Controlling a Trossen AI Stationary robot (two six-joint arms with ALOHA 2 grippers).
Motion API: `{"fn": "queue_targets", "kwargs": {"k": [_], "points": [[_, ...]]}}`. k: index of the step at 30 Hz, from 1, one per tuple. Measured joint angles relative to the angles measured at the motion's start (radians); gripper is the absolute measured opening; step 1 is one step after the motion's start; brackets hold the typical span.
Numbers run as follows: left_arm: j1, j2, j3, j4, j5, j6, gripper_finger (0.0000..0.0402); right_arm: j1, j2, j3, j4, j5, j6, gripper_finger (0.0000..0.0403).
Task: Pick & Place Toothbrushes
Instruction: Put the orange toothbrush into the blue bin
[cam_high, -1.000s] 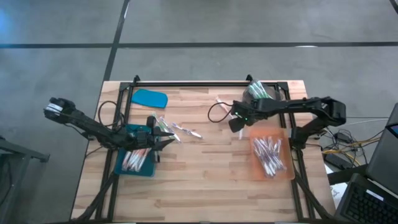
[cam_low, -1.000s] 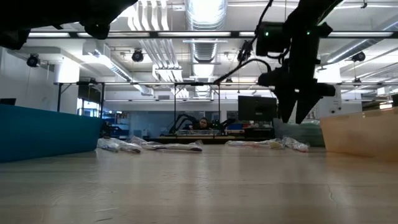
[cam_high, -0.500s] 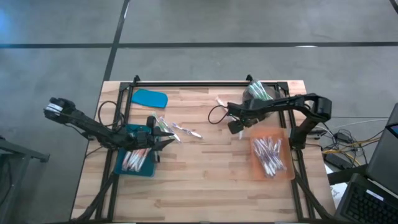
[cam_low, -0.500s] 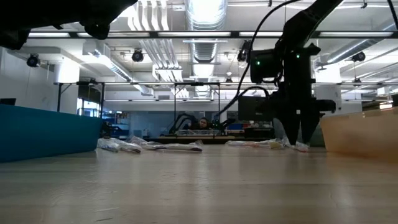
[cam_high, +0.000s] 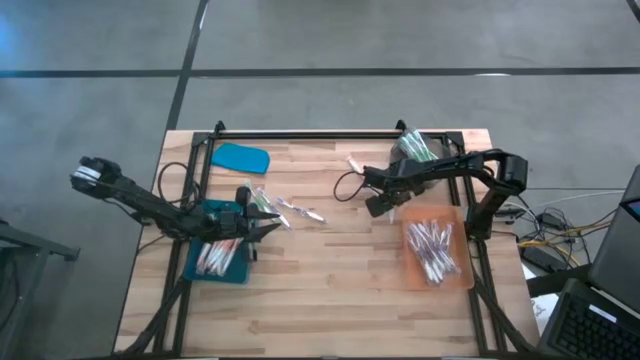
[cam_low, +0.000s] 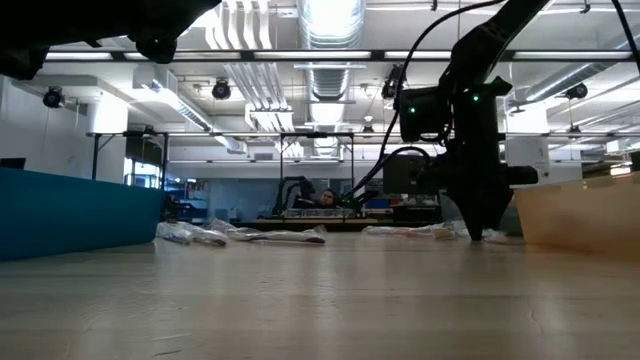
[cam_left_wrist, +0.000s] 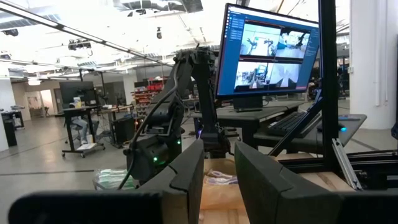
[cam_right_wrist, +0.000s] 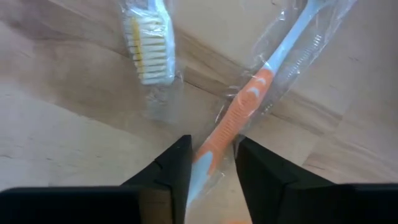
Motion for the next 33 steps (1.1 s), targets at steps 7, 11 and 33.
{"fn": "queue_targets", "kwargs": {"k": [7,11,33], "points": [[0.000,0.000,0.000,0.000,0.000,0.000,0.0097,0.000,-0.002,-0.001,0.000,0.005,0.000,0.0058],[0.000,0.000,0.000,0.000,0.000,0.000,0.0097,0.000,-0.003,-0.001,-0.001,0.006,0.000,0.0034],[0.000,0.000,0.000,0.000,0.000,0.000,0.0097,-0.012,-0.020,-0.003,0.010,0.026,-0.022,0.0021]]}}
